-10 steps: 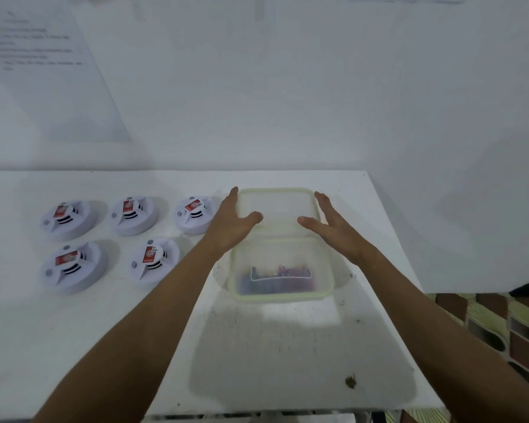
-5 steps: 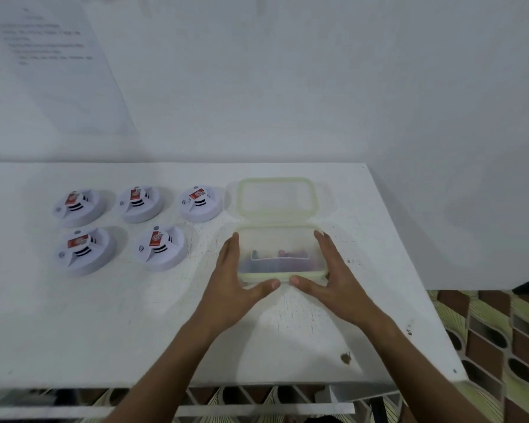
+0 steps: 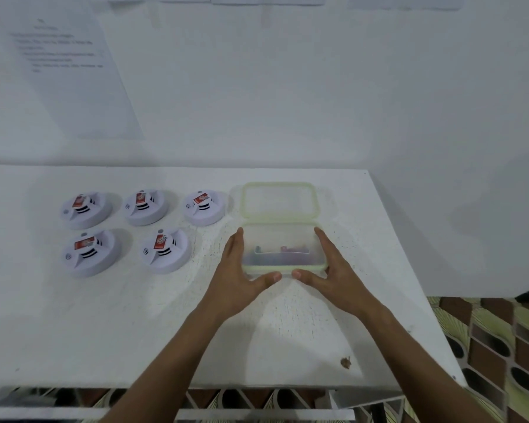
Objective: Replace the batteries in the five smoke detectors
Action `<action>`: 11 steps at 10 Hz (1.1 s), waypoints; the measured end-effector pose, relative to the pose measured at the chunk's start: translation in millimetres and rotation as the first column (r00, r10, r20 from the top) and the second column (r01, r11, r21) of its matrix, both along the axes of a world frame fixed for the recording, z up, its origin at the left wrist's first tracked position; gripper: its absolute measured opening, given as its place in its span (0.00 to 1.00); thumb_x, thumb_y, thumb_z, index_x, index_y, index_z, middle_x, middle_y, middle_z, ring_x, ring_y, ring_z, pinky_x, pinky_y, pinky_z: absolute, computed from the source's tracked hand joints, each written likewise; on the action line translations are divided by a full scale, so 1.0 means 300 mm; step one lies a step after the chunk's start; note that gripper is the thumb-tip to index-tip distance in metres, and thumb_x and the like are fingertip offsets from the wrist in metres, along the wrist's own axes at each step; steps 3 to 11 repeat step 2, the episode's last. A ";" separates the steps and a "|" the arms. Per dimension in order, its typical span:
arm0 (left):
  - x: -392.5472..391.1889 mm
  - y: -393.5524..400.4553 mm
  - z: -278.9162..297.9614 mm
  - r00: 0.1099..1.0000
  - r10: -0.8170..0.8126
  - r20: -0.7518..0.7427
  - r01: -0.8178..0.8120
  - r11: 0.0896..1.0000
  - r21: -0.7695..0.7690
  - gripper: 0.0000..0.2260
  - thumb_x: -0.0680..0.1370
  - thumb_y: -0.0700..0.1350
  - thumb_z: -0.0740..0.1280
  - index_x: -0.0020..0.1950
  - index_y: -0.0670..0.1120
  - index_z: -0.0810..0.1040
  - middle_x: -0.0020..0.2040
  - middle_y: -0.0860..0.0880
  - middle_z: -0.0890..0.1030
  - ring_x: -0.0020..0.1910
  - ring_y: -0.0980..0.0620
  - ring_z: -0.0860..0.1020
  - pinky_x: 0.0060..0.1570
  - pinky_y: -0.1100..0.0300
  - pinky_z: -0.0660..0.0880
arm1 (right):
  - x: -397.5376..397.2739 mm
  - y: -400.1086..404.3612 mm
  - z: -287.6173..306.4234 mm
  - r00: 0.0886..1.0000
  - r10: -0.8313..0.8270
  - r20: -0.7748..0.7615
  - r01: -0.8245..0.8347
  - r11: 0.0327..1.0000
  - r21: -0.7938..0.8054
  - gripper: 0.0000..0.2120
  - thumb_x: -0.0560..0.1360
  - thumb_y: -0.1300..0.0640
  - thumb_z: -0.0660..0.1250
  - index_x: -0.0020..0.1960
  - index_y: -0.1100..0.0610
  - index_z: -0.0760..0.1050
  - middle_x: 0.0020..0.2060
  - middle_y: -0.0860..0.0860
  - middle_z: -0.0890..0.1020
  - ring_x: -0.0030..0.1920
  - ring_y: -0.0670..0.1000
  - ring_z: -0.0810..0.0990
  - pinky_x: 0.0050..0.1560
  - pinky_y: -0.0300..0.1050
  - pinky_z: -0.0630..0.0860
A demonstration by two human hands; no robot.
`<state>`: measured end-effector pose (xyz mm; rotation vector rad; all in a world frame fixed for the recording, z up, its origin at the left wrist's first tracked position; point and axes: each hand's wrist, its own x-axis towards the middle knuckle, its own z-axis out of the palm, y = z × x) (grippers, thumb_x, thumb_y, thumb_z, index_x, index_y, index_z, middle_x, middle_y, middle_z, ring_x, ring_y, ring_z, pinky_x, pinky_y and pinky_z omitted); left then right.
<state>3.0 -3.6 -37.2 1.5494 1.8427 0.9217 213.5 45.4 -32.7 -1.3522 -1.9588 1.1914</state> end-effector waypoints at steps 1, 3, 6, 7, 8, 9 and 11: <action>-0.016 0.013 -0.036 0.996 -0.007 0.087 0.013 0.998 -0.064 0.57 0.57 0.78 0.65 0.78 0.51 0.55 0.76 0.54 0.60 0.75 0.54 0.59 0.73 0.56 0.57 | 0.002 0.000 -0.002 1.000 -0.004 0.023 0.003 1.000 0.008 0.49 0.69 0.34 0.68 0.79 0.44 0.45 0.80 0.42 0.50 0.79 0.45 0.50 0.78 0.53 0.55; -0.035 0.019 -0.046 0.994 -0.031 0.102 0.035 0.999 -0.037 0.50 0.63 0.74 0.67 0.78 0.52 0.55 0.76 0.57 0.59 0.74 0.56 0.59 0.72 0.57 0.59 | 0.004 -0.017 0.021 0.991 -0.056 0.124 0.046 0.996 0.082 0.50 0.68 0.32 0.65 0.80 0.46 0.42 0.80 0.42 0.43 0.79 0.43 0.42 0.76 0.47 0.50; -0.035 0.019 -0.046 0.994 -0.031 0.102 0.035 0.999 -0.037 0.50 0.63 0.74 0.67 0.78 0.52 0.55 0.76 0.57 0.59 0.74 0.56 0.59 0.72 0.57 0.59 | 0.004 -0.017 0.021 0.991 -0.056 0.124 0.046 0.996 0.082 0.50 0.68 0.32 0.65 0.80 0.46 0.42 0.80 0.42 0.43 0.79 0.43 0.42 0.76 0.47 0.50; -0.035 0.019 -0.046 0.994 -0.031 0.102 0.035 0.999 -0.037 0.50 0.63 0.74 0.67 0.78 0.52 0.55 0.76 0.57 0.59 0.74 0.56 0.59 0.72 0.57 0.59 | 0.004 -0.017 0.021 0.991 -0.056 0.124 0.046 0.996 0.082 0.50 0.68 0.32 0.65 0.80 0.46 0.42 0.80 0.42 0.43 0.79 0.43 0.42 0.76 0.47 0.50; -0.035 0.019 -0.046 0.994 -0.031 0.102 0.035 0.999 -0.037 0.50 0.63 0.74 0.67 0.78 0.52 0.55 0.76 0.57 0.59 0.74 0.56 0.59 0.72 0.57 0.59 | 0.004 -0.017 0.021 0.991 -0.056 0.124 0.046 0.996 0.082 0.50 0.68 0.32 0.65 0.80 0.46 0.42 0.80 0.42 0.43 0.79 0.43 0.42 0.76 0.47 0.50; -0.035 0.019 -0.046 0.994 -0.031 0.102 0.035 0.999 -0.037 0.50 0.63 0.74 0.67 0.78 0.52 0.55 0.76 0.57 0.59 0.74 0.56 0.59 0.72 0.57 0.59 | 0.004 -0.017 0.021 0.991 -0.056 0.124 0.046 0.996 0.082 0.50 0.68 0.32 0.65 0.80 0.46 0.42 0.80 0.42 0.43 0.79 0.43 0.42 0.76 0.47 0.50; -0.035 0.019 -0.046 0.994 -0.031 0.102 0.035 0.999 -0.037 0.50 0.63 0.74 0.67 0.78 0.52 0.55 0.76 0.57 0.59 0.74 0.56 0.59 0.72 0.57 0.59 | 0.004 -0.017 0.021 0.991 -0.056 0.124 0.046 0.996 0.082 0.50 0.68 0.32 0.65 0.80 0.46 0.42 0.80 0.42 0.43 0.79 0.43 0.42 0.76 0.47 0.50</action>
